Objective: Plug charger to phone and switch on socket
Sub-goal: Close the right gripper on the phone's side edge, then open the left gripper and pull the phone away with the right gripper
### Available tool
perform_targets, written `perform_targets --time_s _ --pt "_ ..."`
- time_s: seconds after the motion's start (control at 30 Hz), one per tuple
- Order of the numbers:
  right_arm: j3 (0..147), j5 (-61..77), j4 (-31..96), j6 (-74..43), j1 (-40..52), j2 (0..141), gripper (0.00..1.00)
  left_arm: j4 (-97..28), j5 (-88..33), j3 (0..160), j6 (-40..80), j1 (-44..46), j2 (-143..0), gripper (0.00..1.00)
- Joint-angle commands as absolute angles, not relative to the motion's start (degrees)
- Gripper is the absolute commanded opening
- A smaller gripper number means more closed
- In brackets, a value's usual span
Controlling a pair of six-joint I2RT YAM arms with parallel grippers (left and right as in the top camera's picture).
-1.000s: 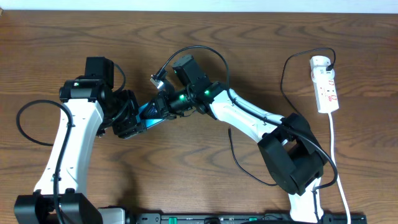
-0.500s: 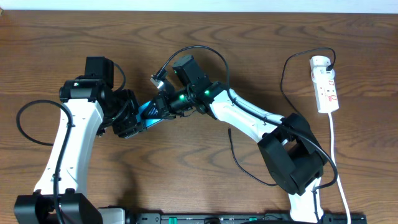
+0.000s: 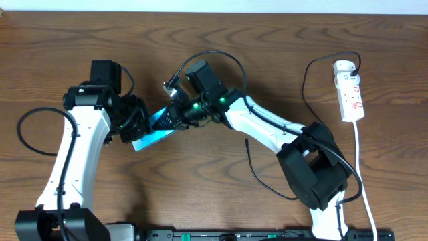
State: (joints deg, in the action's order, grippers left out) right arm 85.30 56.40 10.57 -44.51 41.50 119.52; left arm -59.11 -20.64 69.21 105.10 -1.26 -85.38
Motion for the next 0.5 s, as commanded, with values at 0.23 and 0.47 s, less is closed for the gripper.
perform_targets --time_s 0.23,0.47 --pt "86.2 57.5 9.6 -44.1 41.7 119.2 0.01 -60.1 -21.8 69.4 105.0 -0.9 -85.7 0.08" --pt "86.2 56.8 10.1 -43.4 40.7 119.2 0.01 -52.8 -23.3 69.5 94.2 -1.0 -85.7 0.84"
